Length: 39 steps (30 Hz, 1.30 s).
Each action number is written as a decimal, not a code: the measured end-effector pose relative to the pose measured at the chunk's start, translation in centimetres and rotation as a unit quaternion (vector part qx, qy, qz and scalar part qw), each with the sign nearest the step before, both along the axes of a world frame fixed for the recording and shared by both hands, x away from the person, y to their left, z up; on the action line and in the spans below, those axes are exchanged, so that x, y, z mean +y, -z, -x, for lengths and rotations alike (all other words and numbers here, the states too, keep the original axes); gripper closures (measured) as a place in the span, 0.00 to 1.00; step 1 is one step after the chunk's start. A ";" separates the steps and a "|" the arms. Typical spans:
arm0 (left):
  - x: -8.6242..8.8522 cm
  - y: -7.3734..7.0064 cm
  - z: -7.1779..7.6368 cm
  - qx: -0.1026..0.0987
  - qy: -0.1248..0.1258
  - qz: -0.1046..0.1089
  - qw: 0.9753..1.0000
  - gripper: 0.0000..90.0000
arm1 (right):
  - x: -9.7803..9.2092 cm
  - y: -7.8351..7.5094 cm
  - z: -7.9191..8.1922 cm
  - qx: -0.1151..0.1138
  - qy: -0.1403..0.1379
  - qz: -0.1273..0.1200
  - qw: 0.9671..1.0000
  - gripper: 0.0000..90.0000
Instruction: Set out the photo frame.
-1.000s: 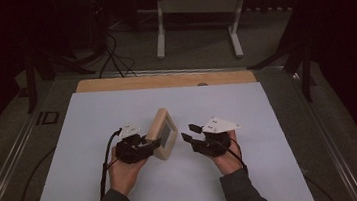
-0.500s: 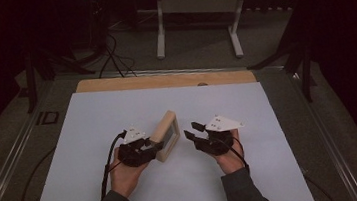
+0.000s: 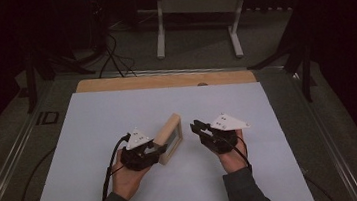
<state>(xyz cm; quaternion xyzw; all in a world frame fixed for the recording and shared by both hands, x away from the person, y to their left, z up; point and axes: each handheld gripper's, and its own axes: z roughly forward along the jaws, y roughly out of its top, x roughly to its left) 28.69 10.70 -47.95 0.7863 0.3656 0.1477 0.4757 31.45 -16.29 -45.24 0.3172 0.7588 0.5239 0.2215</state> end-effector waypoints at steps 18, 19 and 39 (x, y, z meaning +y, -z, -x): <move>-2.0 -0.1 1.8 -0.030 0.048 -0.019 0.998 0.68 | -0.2 -0.2 0.1 -0.007 0.004 -0.006 1.000 0.99; -2.3 -0.1 2.0 -0.034 0.056 -0.023 0.998 0.68 | -0.3 -0.2 0.1 -0.008 0.004 -0.006 1.000 0.99; -3.6 -0.1 3.6 -0.044 0.097 -0.044 0.993 0.68 | 0.3 0.7 -0.2 0.005 0.001 0.017 1.000 0.99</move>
